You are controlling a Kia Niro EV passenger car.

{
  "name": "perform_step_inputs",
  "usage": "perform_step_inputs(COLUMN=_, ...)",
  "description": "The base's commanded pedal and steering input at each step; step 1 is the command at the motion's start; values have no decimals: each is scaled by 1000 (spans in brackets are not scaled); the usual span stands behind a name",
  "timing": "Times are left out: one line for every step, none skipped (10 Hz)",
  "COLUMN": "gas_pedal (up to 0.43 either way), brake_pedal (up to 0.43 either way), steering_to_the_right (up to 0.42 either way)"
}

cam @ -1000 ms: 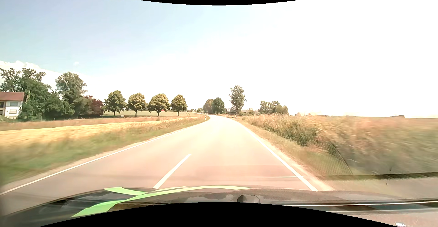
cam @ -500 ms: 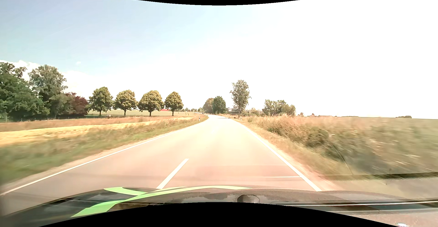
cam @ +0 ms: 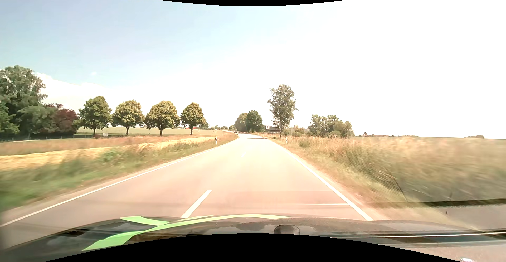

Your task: Follow the waypoints while adhering to traffic rules and regulations

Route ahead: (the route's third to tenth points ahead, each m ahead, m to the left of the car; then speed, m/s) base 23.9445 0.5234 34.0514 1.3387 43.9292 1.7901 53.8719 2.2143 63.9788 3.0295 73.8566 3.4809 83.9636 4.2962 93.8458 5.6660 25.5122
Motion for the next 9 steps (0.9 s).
perform_step_inputs(gas_pedal=189, brake_pedal=0, steering_to_the_right=-5)
perform_step_inputs(gas_pedal=189, brake_pedal=0, steering_to_the_right=-6)
perform_step_inputs(gas_pedal=197, brake_pedal=0, steering_to_the_right=-7)
perform_step_inputs(gas_pedal=209, brake_pedal=0, steering_to_the_right=-7)
perform_step_inputs(gas_pedal=220, brake_pedal=0, steering_to_the_right=-8)
perform_step_inputs(gas_pedal=228, brake_pedal=0, steering_to_the_right=-7)
perform_step_inputs(gas_pedal=240, brake_pedal=0, steering_to_the_right=-7)
perform_step_inputs(gas_pedal=248, brake_pedal=0, steering_to_the_right=-7)
perform_step_inputs(gas_pedal=248, brake_pedal=0, steering_to_the_right=-8)
